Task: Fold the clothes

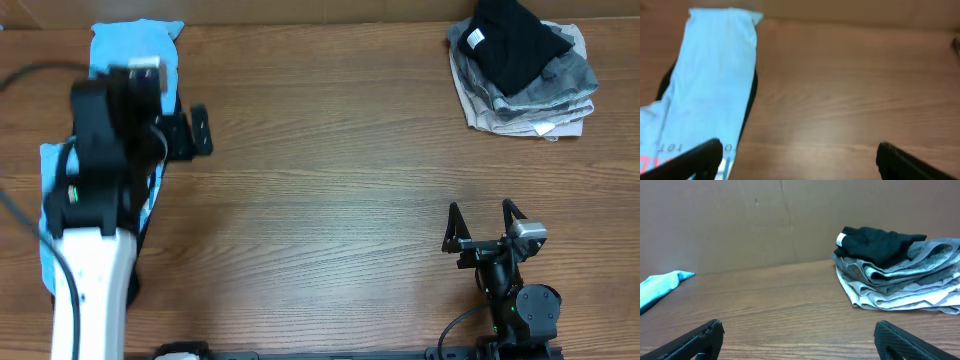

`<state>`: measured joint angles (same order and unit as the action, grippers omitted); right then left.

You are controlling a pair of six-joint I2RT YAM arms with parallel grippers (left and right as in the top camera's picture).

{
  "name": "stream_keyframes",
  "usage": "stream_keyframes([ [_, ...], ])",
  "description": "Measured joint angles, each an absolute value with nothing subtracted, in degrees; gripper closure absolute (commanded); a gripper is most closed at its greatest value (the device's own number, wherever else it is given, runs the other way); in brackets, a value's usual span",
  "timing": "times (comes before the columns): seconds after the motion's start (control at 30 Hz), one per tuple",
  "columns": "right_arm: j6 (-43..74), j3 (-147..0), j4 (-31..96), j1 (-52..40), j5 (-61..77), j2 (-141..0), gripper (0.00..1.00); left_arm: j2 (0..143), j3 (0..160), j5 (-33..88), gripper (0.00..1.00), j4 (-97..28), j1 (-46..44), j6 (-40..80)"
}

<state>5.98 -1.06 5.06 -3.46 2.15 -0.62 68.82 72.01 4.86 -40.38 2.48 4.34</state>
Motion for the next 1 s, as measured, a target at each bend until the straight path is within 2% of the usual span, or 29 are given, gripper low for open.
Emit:
stream_keyframes([
  [0.27,5.96,-1.06,5.04,-3.46,2.15,-0.62,0.0,43.9,36.14,11.18,0.0,-4.58,3.9,4.32],
  [0.43,5.98,-1.06,5.1,-3.46,2.13,-0.62,0.0,29.08,20.23,12.19,0.0,6.98,3.9,4.34],
  [0.63,5.96,-1.06,5.06,-3.46,2.15,-0.62,0.0,15.94,8.32,12.32,0.0,10.55,3.9,4.32],
  [0.87,5.96,-1.06,5.08,-3.46,2.15,-0.62,0.0,5.58,2.11,12.21,0.0,10.68,3.9,4.32],
  [1.0,5.96,-1.06,5.08,-3.46,2.15,-0.62,0.0,1.61,0.78,11.97,0.0,6.81,4.01,4.32],
])
